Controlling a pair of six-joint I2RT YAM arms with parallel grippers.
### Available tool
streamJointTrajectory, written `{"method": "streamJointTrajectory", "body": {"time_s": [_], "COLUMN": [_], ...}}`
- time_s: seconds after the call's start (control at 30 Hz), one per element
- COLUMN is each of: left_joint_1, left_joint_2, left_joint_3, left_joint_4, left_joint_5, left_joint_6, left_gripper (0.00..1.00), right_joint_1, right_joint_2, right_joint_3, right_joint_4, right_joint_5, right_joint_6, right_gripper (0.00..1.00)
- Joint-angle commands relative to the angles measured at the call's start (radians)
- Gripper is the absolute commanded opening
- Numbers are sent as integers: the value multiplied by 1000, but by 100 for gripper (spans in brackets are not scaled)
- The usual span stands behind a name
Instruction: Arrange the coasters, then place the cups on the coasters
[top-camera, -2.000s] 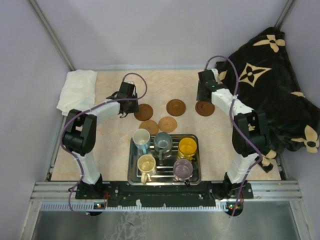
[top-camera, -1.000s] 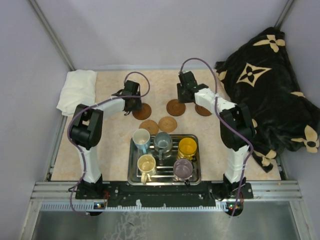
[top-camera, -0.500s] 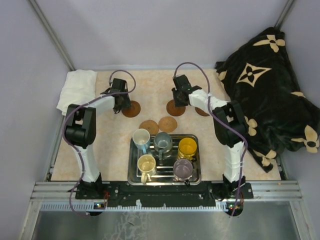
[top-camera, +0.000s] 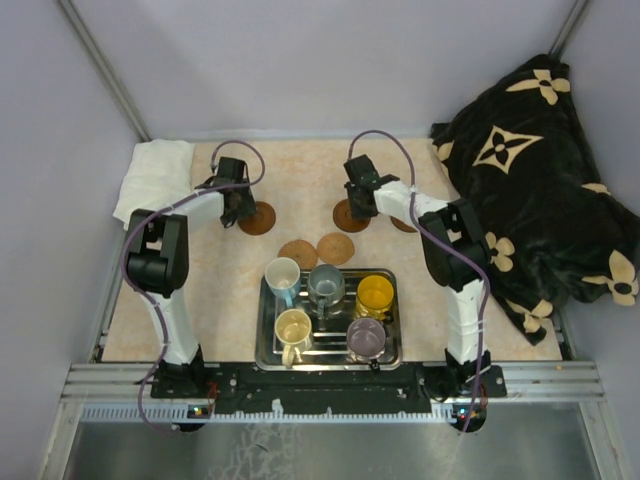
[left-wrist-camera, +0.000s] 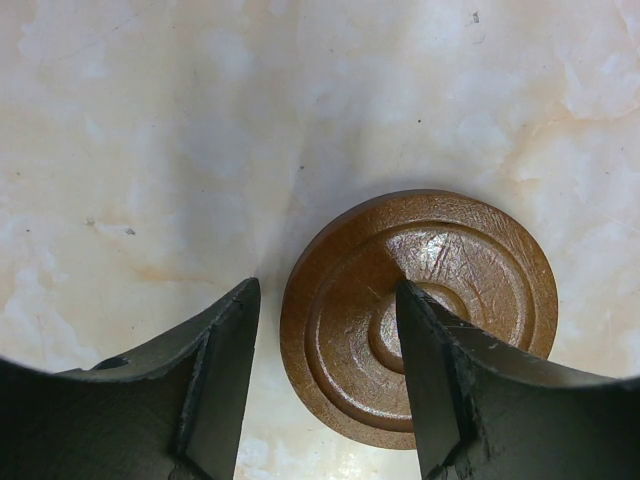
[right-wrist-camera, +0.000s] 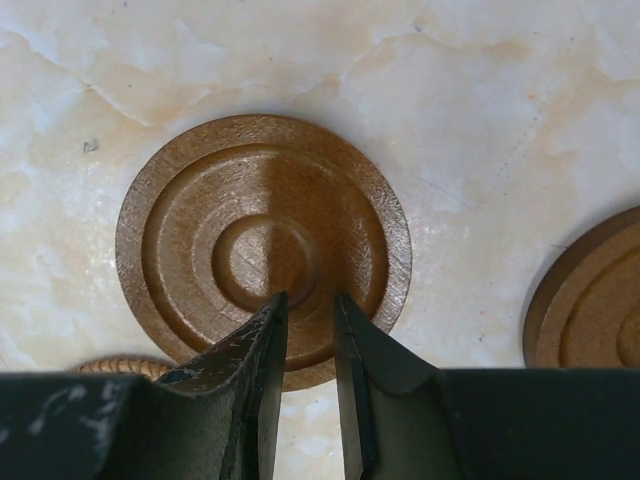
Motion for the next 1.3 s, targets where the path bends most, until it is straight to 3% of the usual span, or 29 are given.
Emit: {"method": "streamJointTrajectory", "body": {"time_s": [0.0,0.57,1.27], "left_joint_1": [11,11,11], "left_joint_2": [12,17,18], "left_joint_3": [-30,-29,-22], "left_joint_4": [-92,-91,-101], "left_joint_5": [-3,7,9], "left_joint_6": [17,16,5], "left_gripper": [63,64,65], "right_joint_1": [7,-58,-103], "right_joint_2": [20,-2,-28], "right_joint_3": [7,-21,-87], "right_joint_4": [-43,-76,-65], "right_joint_5": [88,177,153], "right_joint_6": [7,57,54], "right_gripper": [26,24,24]}}
